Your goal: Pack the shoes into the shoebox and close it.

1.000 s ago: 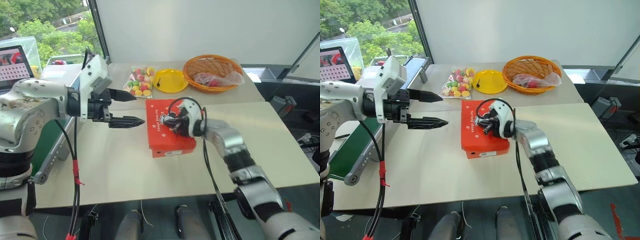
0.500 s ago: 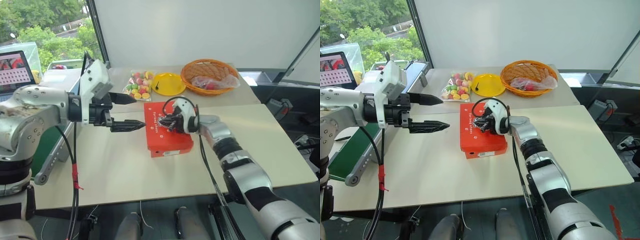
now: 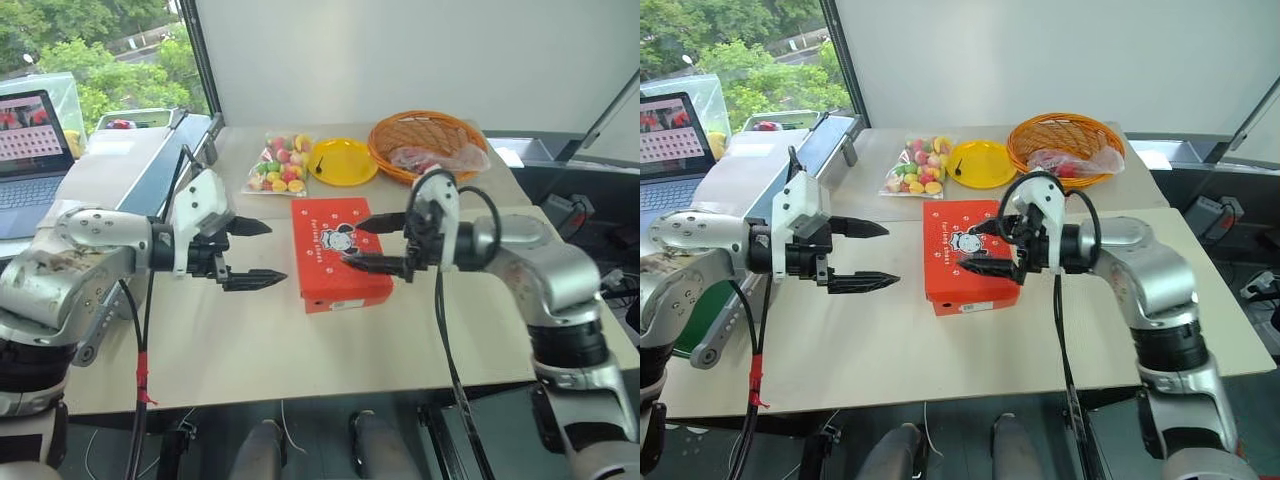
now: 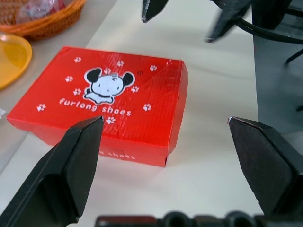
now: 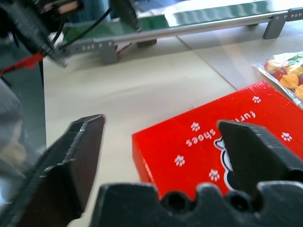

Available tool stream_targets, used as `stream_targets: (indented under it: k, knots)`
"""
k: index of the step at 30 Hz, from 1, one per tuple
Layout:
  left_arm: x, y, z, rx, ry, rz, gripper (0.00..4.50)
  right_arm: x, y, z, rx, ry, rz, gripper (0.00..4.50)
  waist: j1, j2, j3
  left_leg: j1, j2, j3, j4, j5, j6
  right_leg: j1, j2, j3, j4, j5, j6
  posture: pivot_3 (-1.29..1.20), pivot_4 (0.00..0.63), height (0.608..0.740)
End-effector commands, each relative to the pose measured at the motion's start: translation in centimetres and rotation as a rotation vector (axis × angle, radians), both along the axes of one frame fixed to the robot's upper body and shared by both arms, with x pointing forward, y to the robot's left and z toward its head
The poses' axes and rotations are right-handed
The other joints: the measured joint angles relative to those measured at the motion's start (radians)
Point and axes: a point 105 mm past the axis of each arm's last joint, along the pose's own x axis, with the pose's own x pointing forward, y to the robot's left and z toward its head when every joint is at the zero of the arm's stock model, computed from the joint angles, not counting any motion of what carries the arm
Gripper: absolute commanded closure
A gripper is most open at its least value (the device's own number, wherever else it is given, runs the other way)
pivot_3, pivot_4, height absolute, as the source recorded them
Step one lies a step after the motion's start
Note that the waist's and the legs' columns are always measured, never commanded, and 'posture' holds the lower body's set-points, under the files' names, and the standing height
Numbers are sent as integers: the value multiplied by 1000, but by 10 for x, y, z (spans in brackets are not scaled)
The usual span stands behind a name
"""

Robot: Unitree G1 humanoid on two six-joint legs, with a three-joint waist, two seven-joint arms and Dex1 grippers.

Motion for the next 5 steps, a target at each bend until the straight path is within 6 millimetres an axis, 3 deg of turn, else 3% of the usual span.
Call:
stream_targets:
  k: [1, 5]
  knots:
    - [5, 7, 6, -10, -70, 25, 0, -7, -11, 13, -33, -75, -20, 63, 3, 0, 0, 0, 0, 0, 0, 0, 0, 0, 0, 0, 0, 0, 0, 0, 150, 740]
    - [17, 17, -4, -18, -51, 103, 0, 4, -29, 11, -116, -158, -113, 63, 10, 0, 0, -1, 0, 0, 0, 0, 0, 0, 0, 0, -1, 4, -7, 0, 150, 740]
